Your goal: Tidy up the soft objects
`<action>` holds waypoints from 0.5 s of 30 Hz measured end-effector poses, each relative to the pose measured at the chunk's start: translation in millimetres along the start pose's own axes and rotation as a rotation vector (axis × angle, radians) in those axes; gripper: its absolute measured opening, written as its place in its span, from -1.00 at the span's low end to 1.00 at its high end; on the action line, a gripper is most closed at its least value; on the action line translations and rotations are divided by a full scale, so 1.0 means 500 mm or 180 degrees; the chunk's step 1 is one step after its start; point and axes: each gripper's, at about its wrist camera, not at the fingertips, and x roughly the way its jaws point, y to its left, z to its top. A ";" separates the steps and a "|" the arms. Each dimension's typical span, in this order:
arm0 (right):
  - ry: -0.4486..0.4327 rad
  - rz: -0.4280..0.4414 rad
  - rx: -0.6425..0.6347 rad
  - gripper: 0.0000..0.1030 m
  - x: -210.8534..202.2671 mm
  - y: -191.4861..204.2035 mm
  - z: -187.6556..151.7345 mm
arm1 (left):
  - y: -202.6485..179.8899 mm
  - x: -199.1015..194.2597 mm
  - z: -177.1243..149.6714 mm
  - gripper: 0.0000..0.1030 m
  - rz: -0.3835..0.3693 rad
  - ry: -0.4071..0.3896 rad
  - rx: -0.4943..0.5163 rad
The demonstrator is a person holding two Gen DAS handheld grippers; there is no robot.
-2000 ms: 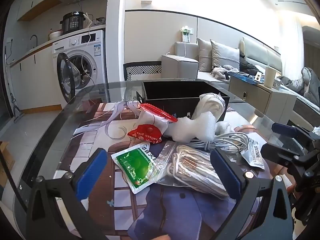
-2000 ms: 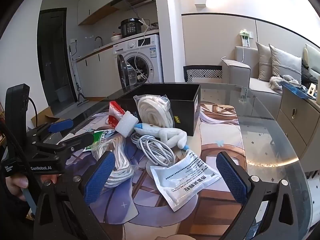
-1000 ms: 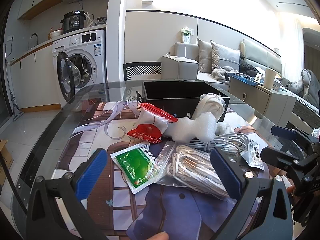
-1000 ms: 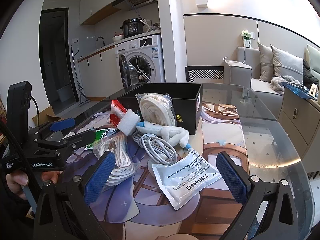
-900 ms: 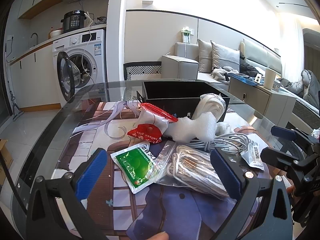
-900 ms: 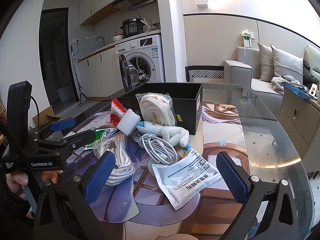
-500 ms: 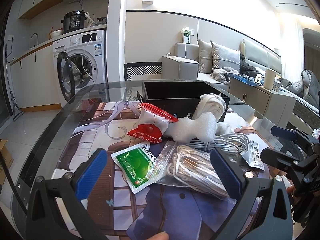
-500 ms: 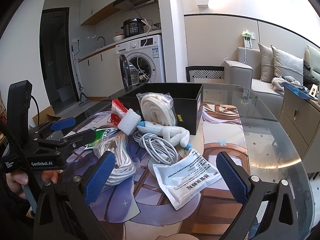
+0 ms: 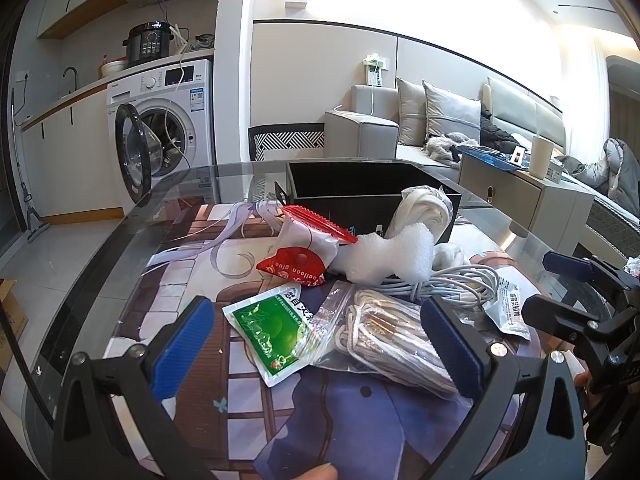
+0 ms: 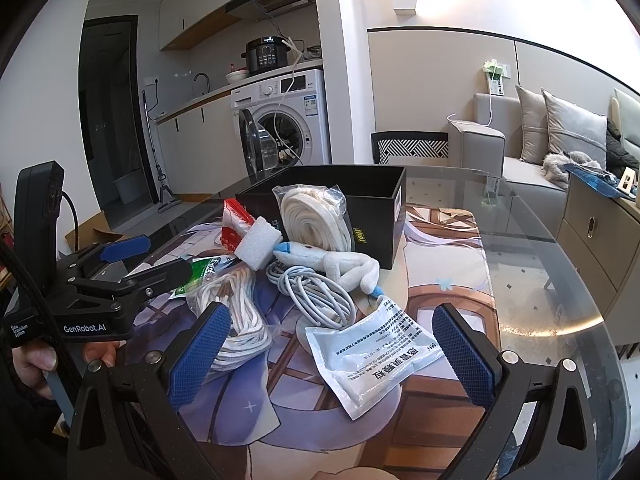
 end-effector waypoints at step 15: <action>0.0000 0.0001 0.0002 0.99 0.001 0.001 -0.001 | 0.000 0.000 -0.001 1.00 0.0010 -0.0001 0.0004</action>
